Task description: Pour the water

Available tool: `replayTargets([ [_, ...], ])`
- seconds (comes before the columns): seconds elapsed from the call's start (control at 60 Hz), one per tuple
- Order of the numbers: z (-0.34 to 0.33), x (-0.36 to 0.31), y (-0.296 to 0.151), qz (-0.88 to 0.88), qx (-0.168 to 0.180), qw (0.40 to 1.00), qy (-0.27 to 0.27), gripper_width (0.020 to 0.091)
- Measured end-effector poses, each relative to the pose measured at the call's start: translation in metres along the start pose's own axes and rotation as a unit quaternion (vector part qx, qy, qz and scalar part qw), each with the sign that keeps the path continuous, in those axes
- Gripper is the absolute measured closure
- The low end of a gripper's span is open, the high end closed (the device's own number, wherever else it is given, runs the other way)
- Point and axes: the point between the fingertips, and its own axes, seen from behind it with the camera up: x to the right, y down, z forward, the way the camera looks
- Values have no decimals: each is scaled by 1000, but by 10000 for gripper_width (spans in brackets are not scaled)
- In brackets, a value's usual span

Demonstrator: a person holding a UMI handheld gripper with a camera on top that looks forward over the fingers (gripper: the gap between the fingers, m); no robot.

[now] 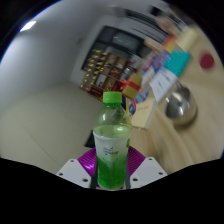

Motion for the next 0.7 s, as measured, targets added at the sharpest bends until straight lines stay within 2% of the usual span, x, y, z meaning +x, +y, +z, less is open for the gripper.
replayTargets([
  [0.133,-4,-2,-6,228,-23,972,-57,720],
  [0.3,-28,-16,-6,366,-25,927,-74,721],
  [0.417,-43,-42,-6,420,-14,902,-99,720],
  [0.533,-51,-50,-8,461,-9,880,-112,721],
  [0.55,-64,-31,-13,465,-12,878,-117,719],
  [0.583,-52,-42,-15,470,-7,875,-119,718],
  [0.7,-66,-50,-3,466,-17,877,-117,721],
])
